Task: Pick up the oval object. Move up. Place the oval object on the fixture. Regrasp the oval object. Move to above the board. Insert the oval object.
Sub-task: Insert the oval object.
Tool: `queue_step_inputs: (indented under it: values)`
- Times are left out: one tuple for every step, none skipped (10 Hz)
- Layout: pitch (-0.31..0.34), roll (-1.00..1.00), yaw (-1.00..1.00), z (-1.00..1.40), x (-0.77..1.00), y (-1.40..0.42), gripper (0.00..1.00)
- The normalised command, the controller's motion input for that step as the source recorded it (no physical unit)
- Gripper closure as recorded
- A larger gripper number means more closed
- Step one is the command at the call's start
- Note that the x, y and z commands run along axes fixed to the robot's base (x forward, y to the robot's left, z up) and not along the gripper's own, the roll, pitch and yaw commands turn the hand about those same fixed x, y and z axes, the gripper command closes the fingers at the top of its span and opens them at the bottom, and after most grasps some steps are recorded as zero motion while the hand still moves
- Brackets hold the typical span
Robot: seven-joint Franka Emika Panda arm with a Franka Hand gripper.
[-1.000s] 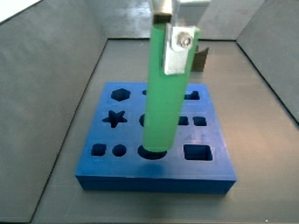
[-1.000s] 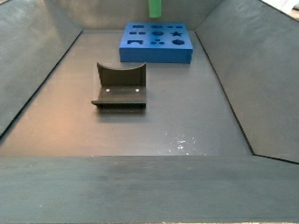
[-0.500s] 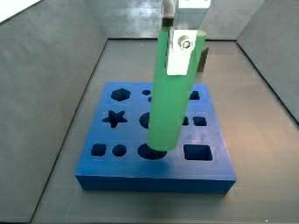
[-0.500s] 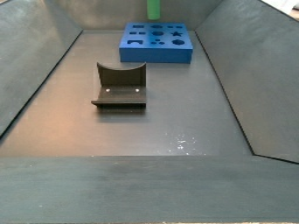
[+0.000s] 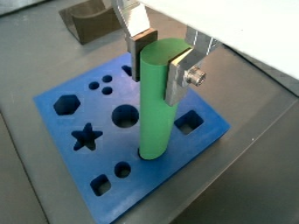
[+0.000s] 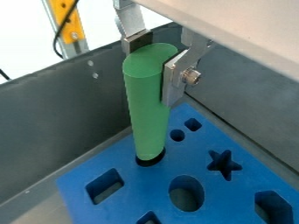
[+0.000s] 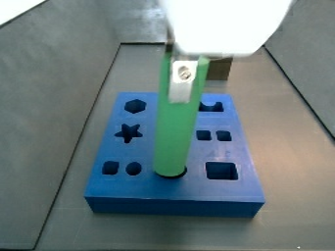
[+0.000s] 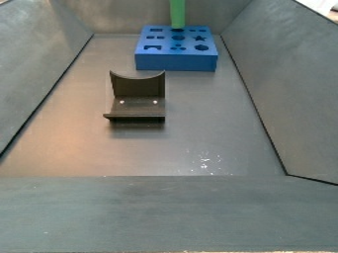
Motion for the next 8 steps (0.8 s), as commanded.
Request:
queue_step_inputs:
  values:
    - [-0.004, -0.02, -0.09, -0.30, -0.03, -0.11, 1.00]
    - [0.000, 0.00, -0.09, -0.33, 0.00, -0.06, 1.00]
    - [0.000, 0.00, -0.04, -0.27, 0.11, 0.02, 1.00]
    - [0.007, -0.04, 0.00, -0.21, 0.26, 0.29, 1.00]
    - [0.021, -0.06, 0.03, -0.24, 0.23, 0.37, 1.00]
    - [0.036, -0.06, 0.00, -0.21, 0.21, 0.31, 1.00]
    - [0.000, 0.00, -0.01, -0.35, 0.04, 0.00, 1.00]
    - [-0.074, 0.03, -0.08, -0.54, -0.05, -0.05, 1.00]
